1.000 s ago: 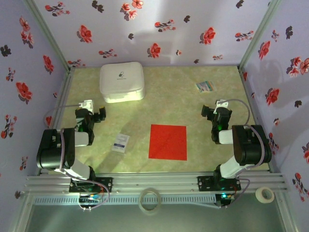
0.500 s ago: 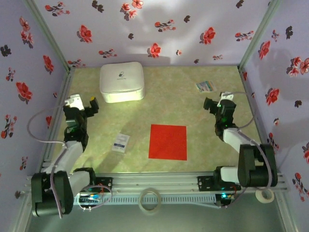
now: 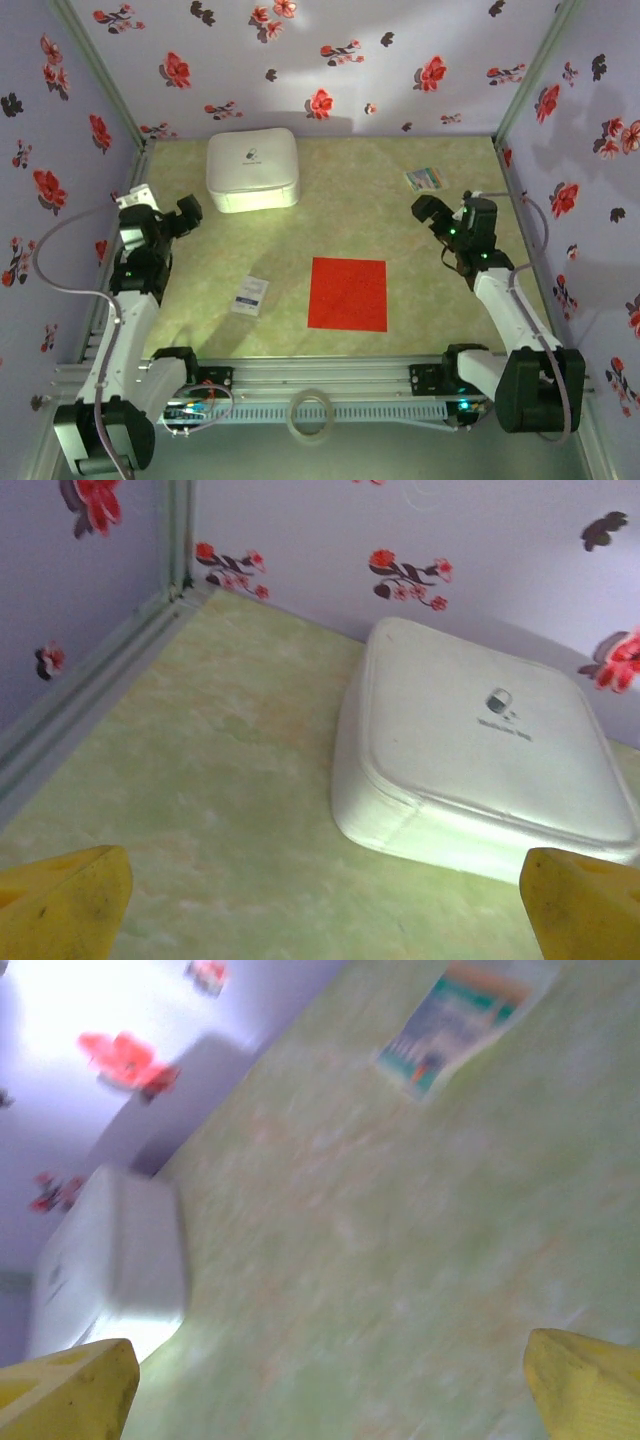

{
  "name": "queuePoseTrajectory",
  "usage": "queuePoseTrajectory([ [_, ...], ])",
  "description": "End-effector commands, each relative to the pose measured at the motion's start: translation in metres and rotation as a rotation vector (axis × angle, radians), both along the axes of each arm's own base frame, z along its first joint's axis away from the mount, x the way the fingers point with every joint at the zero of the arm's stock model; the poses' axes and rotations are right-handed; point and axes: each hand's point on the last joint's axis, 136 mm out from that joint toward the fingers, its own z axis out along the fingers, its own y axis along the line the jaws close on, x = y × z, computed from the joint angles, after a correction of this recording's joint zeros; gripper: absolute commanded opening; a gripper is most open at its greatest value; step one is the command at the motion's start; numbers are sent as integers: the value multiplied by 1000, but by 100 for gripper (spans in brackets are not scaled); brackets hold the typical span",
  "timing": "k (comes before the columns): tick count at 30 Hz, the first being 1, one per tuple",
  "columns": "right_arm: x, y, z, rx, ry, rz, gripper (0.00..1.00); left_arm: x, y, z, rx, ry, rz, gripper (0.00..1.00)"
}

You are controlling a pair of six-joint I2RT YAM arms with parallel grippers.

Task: Fold a paper plane with a square sheet of paper (pick it up from the middle)
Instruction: Move the square sheet of paper to the center of the table.

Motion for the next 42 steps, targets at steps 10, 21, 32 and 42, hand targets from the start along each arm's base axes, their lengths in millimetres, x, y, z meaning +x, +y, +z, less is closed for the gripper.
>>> queuePoseTrajectory([
  [10, -66, 101, -45, 60, 306, 343, 91, -19, -36, -19, -190, 120, -149, 100],
  [21, -95, 152, -100, 27, 497, 509, 73, -23, -76, -18, -332, 93, -350, 100],
  [32, -102, 141, -149, -54, 630, 462, 72, -32, -108, -23, -363, 145, -454, 100],
  [42, -86, 151, -167, -25, 653, 428, 69, -31, -128, -35, -308, 233, -495, 99],
])
